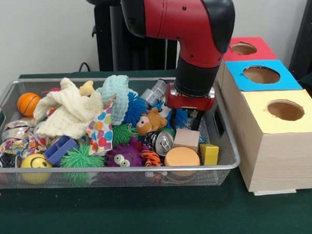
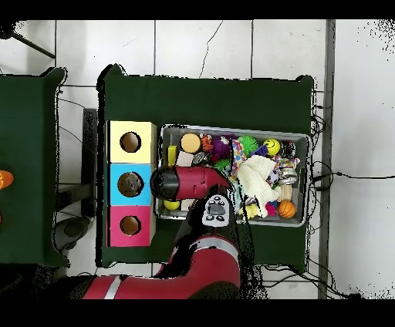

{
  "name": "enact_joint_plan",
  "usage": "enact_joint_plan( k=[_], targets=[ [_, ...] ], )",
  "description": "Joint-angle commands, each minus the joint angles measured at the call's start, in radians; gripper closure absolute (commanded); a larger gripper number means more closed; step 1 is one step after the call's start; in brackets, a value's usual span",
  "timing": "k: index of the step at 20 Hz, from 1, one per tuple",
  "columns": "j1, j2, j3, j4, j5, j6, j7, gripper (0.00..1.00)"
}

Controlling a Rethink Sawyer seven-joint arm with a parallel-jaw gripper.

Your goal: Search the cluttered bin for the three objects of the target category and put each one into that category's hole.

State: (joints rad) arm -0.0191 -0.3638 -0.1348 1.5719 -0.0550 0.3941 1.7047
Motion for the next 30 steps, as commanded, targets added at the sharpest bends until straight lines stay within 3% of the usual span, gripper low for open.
enact_joint_plan(
  k=[1, 4, 9, 18, 23, 26, 30],
  targets=[
    [-0.056, 0.168, 0.096, 0.001, 0.008, -0.049, 0.128, 0.00],
    [-0.064, 0.254, 0.108, -0.051, 0.005, -0.176, 0.146, 0.00],
    [-0.081, 0.332, 0.130, -0.106, 0.012, -0.235, 0.147, 0.00],
    [-0.093, 0.340, 0.163, -0.094, -0.006, -0.258, 0.128, 0.00],
    [-0.077, 0.336, 0.172, -0.065, 0.012, -0.282, 0.171, 0.00],
    [0.014, 0.303, 0.080, -0.045, 0.027, -0.326, 0.260, 0.00],
    [0.036, 0.211, 0.078, 0.027, -0.002, -0.305, 0.229, 0.00]
  ],
)
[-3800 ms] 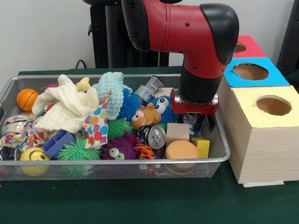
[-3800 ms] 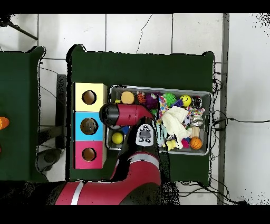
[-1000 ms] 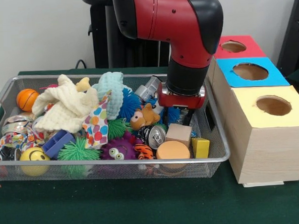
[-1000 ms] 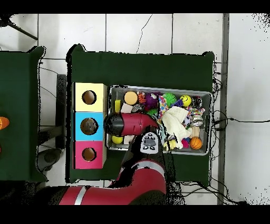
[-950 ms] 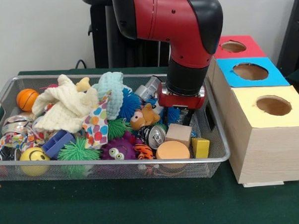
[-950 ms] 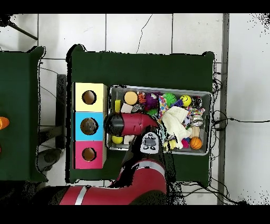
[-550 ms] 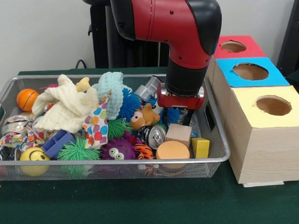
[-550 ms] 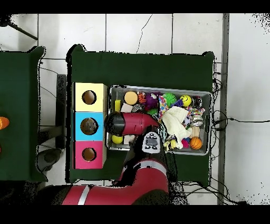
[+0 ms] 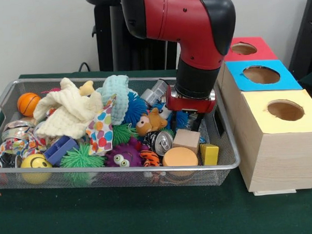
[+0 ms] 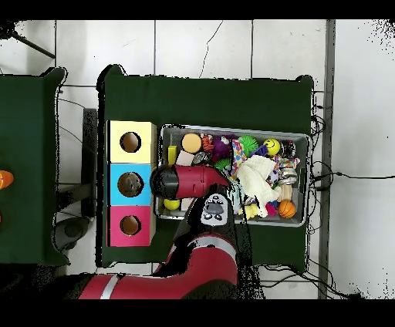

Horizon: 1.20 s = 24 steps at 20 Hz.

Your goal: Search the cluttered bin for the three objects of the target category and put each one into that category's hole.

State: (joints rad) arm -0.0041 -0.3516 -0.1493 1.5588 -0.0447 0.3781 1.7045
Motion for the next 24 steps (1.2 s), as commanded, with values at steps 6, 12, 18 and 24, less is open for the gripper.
enact_joint_plan(
  k=[6, 12, 18, 24],
  targets=[
    [0.009, 0.137, 0.104, 0.105, -0.010, -0.233, 0.196, 0.00],
    [-0.020, 0.151, 0.118, 0.090, -0.010, -0.209, 0.156, 0.00],
    [-0.030, 0.168, 0.122, 0.070, -0.018, -0.204, 0.140, 0.00],
    [-0.010, 0.171, 0.096, 0.074, -0.010, -0.214, 0.168, 1.00]
  ],
)
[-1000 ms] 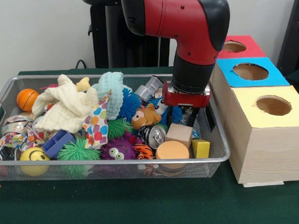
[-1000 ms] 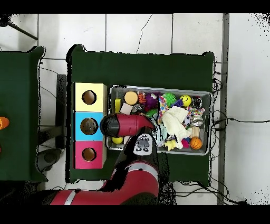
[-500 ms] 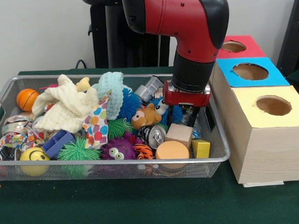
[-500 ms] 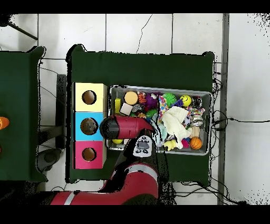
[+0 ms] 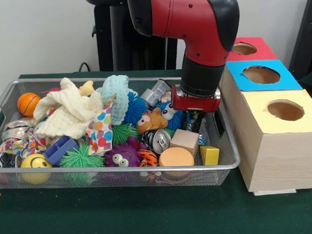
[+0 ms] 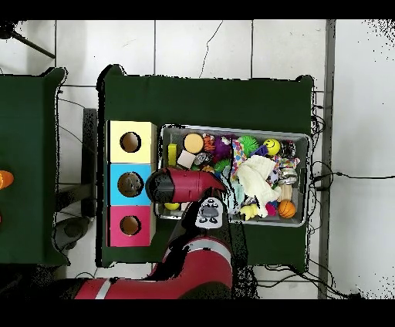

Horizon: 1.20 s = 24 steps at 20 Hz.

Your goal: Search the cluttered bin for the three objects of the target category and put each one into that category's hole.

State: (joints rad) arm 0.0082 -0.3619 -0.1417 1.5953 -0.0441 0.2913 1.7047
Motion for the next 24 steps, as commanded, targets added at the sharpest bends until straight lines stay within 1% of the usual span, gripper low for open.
enact_joint_plan(
  k=[1, 4, 7, 12, 13, 14, 15, 19, 20, 21, 24],
  targets=[
    [-0.018, 0.181, 0.083, 0.038, -0.010, -0.126, 0.170, 1.00],
    [-0.014, 0.180, 0.078, 0.033, -0.011, -0.100, 0.160, 1.00],
    [-0.015, 0.178, 0.078, 0.031, 0.004, -0.067, 0.164, 1.00],
    [-0.037, 0.183, 0.101, 0.031, 0.007, -0.065, 0.154, 1.00],
    [-0.036, 0.170, 0.098, 0.040, 0.005, -0.061, 0.153, 1.00],
    [-0.034, 0.144, 0.095, 0.060, 0.007, -0.037, 0.154, 1.00],
    [-0.033, 0.102, 0.093, 0.090, 0.007, -0.004, 0.150, 1.00],
    [-0.016, -0.129, 0.068, 0.207, 0.011, 0.181, 0.113, 1.00],
    [-0.013, -0.174, 0.065, 0.226, 0.019, 0.235, 0.108, 1.00],
    [-0.010, -0.206, 0.062, 0.234, 0.024, 0.276, 0.102, 1.00],
    [-0.015, -0.249, 0.068, 0.241, 0.031, 0.334, 0.094, 1.00]
  ],
)
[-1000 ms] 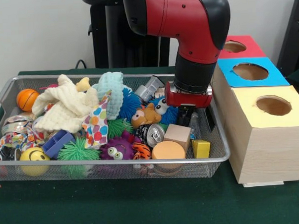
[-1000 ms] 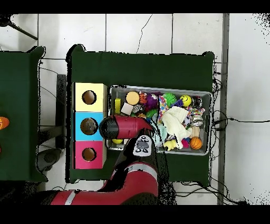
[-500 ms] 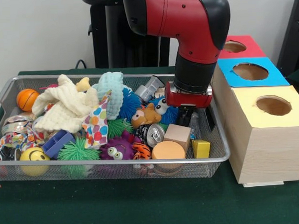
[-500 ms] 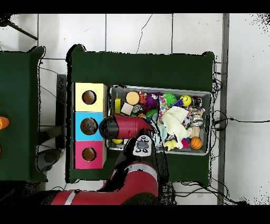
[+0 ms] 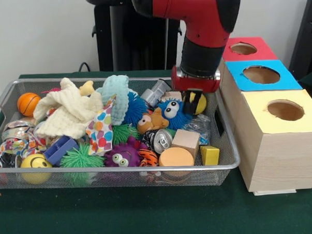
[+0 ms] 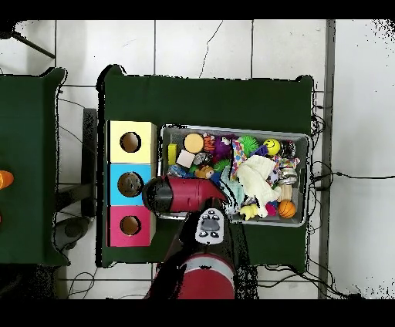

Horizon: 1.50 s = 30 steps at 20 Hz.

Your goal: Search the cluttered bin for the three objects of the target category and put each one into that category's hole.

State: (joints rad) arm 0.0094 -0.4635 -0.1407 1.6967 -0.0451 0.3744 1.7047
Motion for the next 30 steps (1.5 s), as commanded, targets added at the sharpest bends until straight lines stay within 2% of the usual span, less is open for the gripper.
enact_joint_plan(
  k=[1, 7, 10, 14, 15, 18, 21, 22, 26, 27, 30],
  targets=[
    [-0.018, -0.153, 0.068, 0.135, 0.033, 0.259, 0.094, 1.00],
    [-0.034, -0.194, 0.077, 0.128, 0.026, 0.277, 0.086, 1.00],
    [-0.049, -0.193, 0.094, 0.143, 0.038, 0.243, 0.099, 1.00],
    [-0.044, -0.158, 0.074, 0.125, -0.001, 0.162, 0.108, 1.00],
    [-0.037, -0.157, 0.066, 0.129, -0.009, 0.167, 0.114, 0.00],
    [-0.046, -0.159, 0.083, 0.142, -0.015, 0.149, 0.095, 0.00],
    [-0.042, -0.145, 0.067, 0.135, -0.002, 0.165, 0.123, 0.00],
    [-0.048, -0.142, 0.083, 0.143, 0.012, 0.154, 0.128, 0.00],
    [-0.061, -0.108, 0.133, 0.165, 0.049, 0.049, 0.164, 0.00],
    [-0.080, -0.089, 0.179, 0.175, 0.054, -0.018, 0.154, 0.00],
    [-0.080, -0.025, 0.210, 0.169, 0.059, -0.099, 0.178, 0.00]
  ],
)
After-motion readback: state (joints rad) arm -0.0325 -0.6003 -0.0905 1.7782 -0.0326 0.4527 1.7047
